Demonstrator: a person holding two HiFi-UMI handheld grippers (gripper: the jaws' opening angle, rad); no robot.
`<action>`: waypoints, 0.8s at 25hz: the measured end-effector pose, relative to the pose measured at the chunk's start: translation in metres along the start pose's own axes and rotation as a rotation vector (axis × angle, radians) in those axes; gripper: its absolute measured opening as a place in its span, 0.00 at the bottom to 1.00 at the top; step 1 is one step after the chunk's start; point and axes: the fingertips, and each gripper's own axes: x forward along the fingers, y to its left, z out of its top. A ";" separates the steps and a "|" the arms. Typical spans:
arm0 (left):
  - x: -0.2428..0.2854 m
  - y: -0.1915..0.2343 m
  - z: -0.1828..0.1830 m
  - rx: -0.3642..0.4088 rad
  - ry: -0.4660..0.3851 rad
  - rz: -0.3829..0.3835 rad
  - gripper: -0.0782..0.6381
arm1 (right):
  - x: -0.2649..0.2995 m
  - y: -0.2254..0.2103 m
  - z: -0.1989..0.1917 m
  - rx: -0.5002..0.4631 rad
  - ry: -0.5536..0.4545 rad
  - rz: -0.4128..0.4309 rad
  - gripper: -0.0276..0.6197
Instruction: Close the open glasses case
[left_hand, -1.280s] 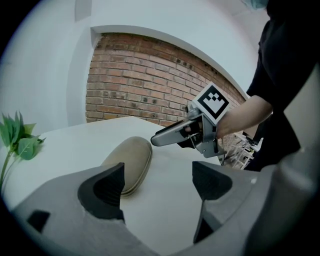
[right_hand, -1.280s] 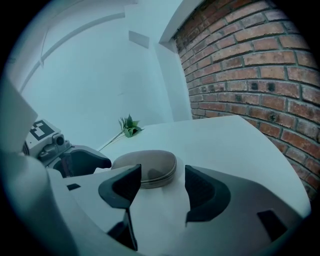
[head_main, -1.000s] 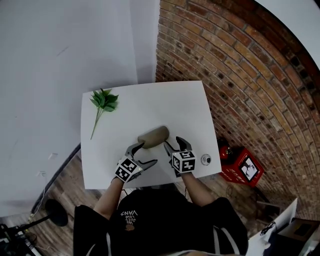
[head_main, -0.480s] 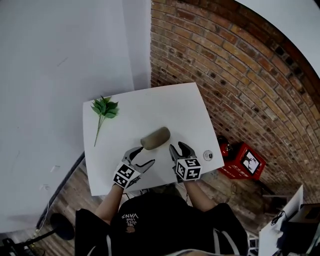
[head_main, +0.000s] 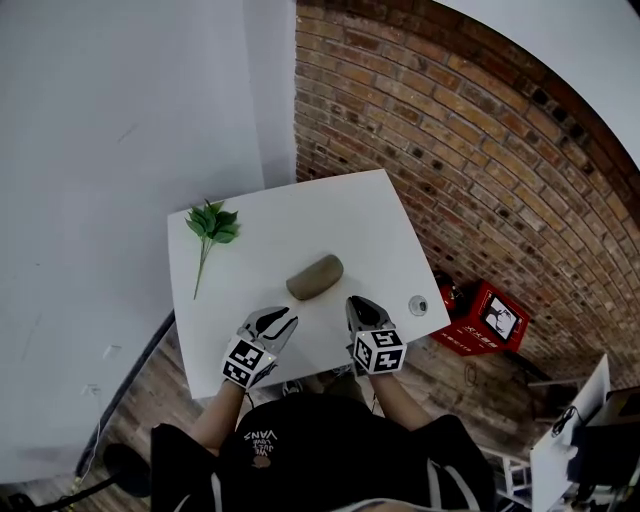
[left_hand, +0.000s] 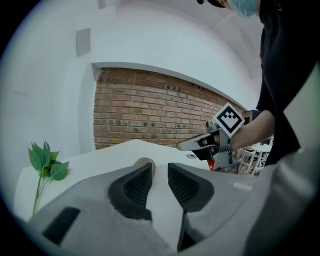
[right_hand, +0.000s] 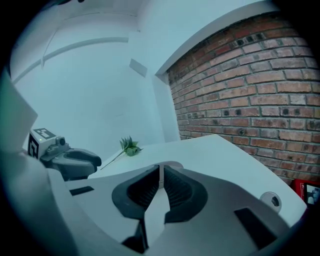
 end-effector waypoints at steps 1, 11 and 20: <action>-0.003 0.000 0.001 0.006 -0.008 0.004 0.24 | -0.002 0.002 0.000 -0.005 -0.002 -0.001 0.08; -0.031 0.006 -0.002 0.001 -0.048 0.036 0.12 | -0.012 0.027 -0.004 -0.038 -0.012 0.000 0.04; -0.037 0.004 -0.013 -0.006 -0.051 0.037 0.12 | -0.012 0.041 -0.018 -0.076 0.032 0.017 0.04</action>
